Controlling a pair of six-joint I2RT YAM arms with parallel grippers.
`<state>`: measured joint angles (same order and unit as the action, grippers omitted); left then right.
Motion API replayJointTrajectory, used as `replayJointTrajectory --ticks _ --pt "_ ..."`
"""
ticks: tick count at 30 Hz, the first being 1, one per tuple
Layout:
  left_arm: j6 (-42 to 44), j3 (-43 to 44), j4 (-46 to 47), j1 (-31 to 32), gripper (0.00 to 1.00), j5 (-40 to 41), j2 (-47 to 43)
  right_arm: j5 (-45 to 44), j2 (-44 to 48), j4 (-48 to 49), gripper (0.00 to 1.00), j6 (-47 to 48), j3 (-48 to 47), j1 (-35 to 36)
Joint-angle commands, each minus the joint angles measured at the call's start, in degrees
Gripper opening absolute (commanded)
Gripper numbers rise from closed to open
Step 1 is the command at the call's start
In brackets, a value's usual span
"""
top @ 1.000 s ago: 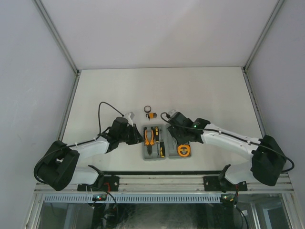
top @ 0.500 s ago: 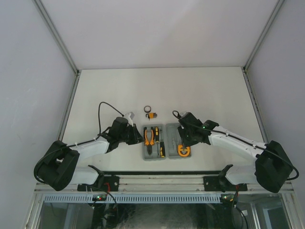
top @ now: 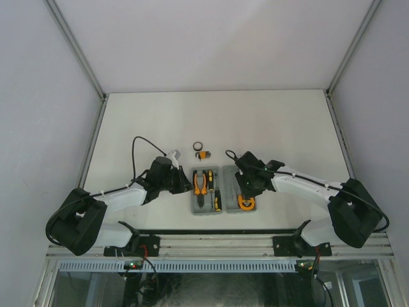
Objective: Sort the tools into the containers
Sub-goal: Place the engineering item in the storage box.
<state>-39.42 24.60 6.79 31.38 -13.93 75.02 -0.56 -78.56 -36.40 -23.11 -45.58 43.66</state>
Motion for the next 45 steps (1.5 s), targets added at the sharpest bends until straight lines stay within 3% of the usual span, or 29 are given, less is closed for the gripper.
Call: replayJointTrajectory --ticks 1,11,23,45 --pt "1.39 2.46 -1.34 0.44 0.14 -0.22 1.31 1.26 -2.25 0.21 0.26 0.41 -0.33 0.66" --pt "1.48 2.57 -1.34 0.45 0.13 -0.32 1.38 -1.8 -5.89 -1.82 0.24 -0.09 -0.31 3.19" --pt "1.73 2.86 -2.74 0.48 0.12 0.4 -0.05 -2.0 6.56 -2.66 0.31 -2.37 -1.42 2.98" --pt "1.88 2.95 -3.13 0.45 0.12 0.06 -0.26 0.74 -6.25 -6.42 0.25 -7.36 0.07 5.55"
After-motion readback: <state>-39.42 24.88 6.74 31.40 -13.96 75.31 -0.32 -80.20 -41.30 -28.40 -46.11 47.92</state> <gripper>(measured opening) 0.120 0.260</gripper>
